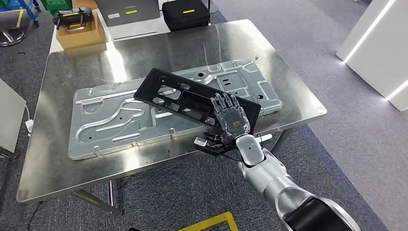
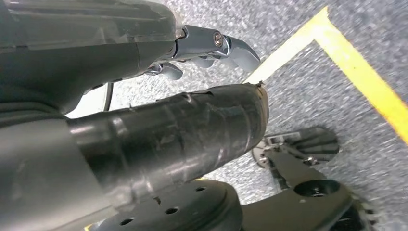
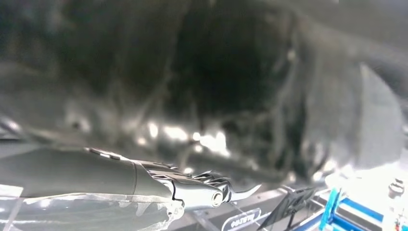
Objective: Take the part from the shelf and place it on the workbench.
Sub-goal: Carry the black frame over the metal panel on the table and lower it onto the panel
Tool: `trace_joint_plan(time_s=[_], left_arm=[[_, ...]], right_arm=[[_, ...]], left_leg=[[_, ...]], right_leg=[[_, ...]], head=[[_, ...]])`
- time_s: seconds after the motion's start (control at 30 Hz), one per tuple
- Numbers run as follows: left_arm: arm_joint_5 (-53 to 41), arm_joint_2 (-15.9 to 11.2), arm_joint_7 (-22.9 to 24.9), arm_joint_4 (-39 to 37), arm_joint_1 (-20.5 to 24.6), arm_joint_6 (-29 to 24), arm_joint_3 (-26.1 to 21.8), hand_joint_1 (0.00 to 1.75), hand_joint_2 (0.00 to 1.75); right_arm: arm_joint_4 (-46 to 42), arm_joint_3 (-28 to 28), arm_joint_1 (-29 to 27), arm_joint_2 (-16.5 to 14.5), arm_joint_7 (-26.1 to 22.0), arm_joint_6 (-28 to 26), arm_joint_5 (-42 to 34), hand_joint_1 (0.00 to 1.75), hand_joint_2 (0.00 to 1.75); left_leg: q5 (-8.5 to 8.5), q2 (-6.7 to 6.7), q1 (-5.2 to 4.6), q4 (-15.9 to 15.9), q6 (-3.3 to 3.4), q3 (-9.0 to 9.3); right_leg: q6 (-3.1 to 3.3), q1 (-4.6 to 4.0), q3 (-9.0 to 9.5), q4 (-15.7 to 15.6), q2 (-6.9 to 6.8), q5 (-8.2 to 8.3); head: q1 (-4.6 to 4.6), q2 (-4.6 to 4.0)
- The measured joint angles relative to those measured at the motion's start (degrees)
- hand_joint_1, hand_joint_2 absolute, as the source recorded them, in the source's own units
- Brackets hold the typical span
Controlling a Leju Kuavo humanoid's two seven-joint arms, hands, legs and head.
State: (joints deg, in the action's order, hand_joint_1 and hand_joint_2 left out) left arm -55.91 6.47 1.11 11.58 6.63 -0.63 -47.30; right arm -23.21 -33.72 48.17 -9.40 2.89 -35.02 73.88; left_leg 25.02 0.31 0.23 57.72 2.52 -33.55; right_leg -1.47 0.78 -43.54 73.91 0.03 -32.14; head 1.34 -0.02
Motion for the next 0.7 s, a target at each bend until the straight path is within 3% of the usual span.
trace_joint_plan(time_s=[0.03, 0.07, 0.17, 0.23, 0.33, 0.37, 0.47, 0.5, 0.53, 0.57, 0.6, 0.63, 0.7], left_arm=[[0.0, 0.0, 0.0, 0.0, 0.0, 0.0, 0.0, 0.0, 0.0], [0.0, 0.0, 0.0, 0.0, -0.1, 0.0, 0.0, 0.0, 0.0], [0.0, 0.0, 0.1, 0.0, -0.1, 0.1, 0.0, 0.0, 0.0], [0.0, 0.1, 0.1, 0.0, -0.1, 0.1, 0.0, 0.0, 0.0], [0.0, 0.1, 0.3, 0.0, -0.2, 0.1, 0.0, 0.0, 0.0], [0.0, 0.0, 0.4, 0.0, -0.2, 0.1, 0.0, 0.0, 0.0], [0.0, 0.0, 0.5, 0.0, -0.3, 0.1, -0.1, 0.0, 0.0], [0.0, 0.0, 0.5, 0.0, -0.3, 0.1, -0.1, 0.0, 0.0], [0.0, 0.0, 0.5, 0.0, -0.3, 0.1, -0.1, 0.0, 0.0], [0.0, 0.1, 0.5, 0.0, -0.3, 0.1, -0.1, 0.0, 0.0], [0.0, 0.1, 0.5, 0.0, -0.3, 0.1, -0.1, 0.0, 0.0], [0.0, 0.1, 0.5, 0.0, -0.3, 0.1, -0.1, 0.0, 0.0], [0.0, 0.0, 0.5, 0.0, -0.2, 0.1, -0.1, 0.0, 0.0]], right_arm=[[0.0, 0.1, -0.2, 0.0, 0.0, 0.1, 0.0, 0.0, 0.0], [0.0, 0.1, -0.3, 0.0, 0.0, 0.1, 0.0, 0.0, 0.0], [0.0, 0.3, -0.3, 0.0, 0.0, 0.2, 0.0, 0.0, 0.0], [-0.1, 0.4, -0.2, -0.1, -0.1, 0.2, 0.0, 0.0, 0.0], [-0.1, 0.4, -0.3, -0.1, -0.1, 0.2, -0.1, 0.0, 0.0], [-0.1, 0.5, -0.3, -0.1, -0.2, 0.2, -0.1, 0.0, 0.0], [-0.1, 0.5, -0.5, -0.3, -0.2, 0.3, -0.1, 0.0, 0.0], [-0.1, 0.5, -0.6, -0.3, -0.2, 0.3, -0.1, 0.0, 0.0], [-0.1, 0.5, -0.7, -0.3, -0.2, 0.3, -0.1, 0.0, 0.0], [-0.1, 0.5, -0.9, -0.3, -0.2, 0.3, -0.1, 0.0, 0.0], [-0.1, 0.5, -1.1, -0.3, -0.3, 0.3, -0.2, 0.0, 0.0], [-0.1, 0.5, -1.2, -0.3, -0.3, 0.3, -0.2, 0.0, 0.0], [-0.1, 0.7, -1.4, -0.3, -0.4, 0.2, -0.4, 0.0, 0.0]], left_leg=[[-0.45, 0.01, -0.08, 0.1, -0.03, -0.76], [-0.87, 0.01, -0.13, 0.3, -0.09, -1.51], [-1.9, -0.04, -0.25, 1.0, -0.57, -3.21], [-2.64, -0.06, -0.27, 1.1, -1.21, -3.61], [-3.05, -0.22, -0.08, 1.1, -2.26, -4.12], [-1.7, -0.3, -0.01, 2.0, -2.54, -4.61], [6.3, -0.39, 0.25, 10.6, -3.2, -7.06], [7.91, -0.38, 0.33, 14.1, -3.39, -7.6], [8.15, -0.38, 0.39, 16.3, -3.54, -7.54], [7.16, -0.37, 0.45, 16.8, -3.64, -6.62], [5.52, -0.36, 0.5, 15.4, -3.66, -4.72], [4.31, -0.36, 0.53, 12.1, -3.58, -1.85], [4.64, -0.38, 0.35, 3.6, -3.18, 4.39]], right_leg=[[0.01, 0.0, 0.35, 1.5, 0.0, -0.22], [0.1, -0.01, 1.72, 0.9, 0.0, 0.5], [0.85, -0.24, 9.95, -9.7, 0.02, 2.75], [1.36, -0.63, 12.55, -14.0, 0.05, 2.72], [2.43, -0.66, 11.98, -15.0, -0.1, 4.15], [2.93, -0.52, 11.5, -15.2, -0.2, 4.86], [3.7, -0.45, 9.22, -15.5, -0.33, 6.96], [3.68, -0.49, 8.26, -15.4, -0.35, 7.66], [3.62, -0.51, 7.3, -15.4, -0.38, 8.34], [3.52, -0.5, 6.31, -15.3, -0.41, 9.03], [3.38, -0.47, 5.34, -15.2, -0.43, 9.73], [3.21, -0.45, 4.53, -15.0, -0.43, 10.38], [2.64, -0.53, 3.43, -14.8, -0.4, 11.57]], head=[[0.0, 0.01], [0.0, 0.01], [-0.03, 0.01], [0.03, 0.01], [0.09, 0.02], [0.08, 0.02], [0.0, 0.02], [0.0, 0.02], [0.0, 0.02], [0.0, 0.02], [-0.01, 0.02], [-0.02, 0.02], [0.01, 0.02]])
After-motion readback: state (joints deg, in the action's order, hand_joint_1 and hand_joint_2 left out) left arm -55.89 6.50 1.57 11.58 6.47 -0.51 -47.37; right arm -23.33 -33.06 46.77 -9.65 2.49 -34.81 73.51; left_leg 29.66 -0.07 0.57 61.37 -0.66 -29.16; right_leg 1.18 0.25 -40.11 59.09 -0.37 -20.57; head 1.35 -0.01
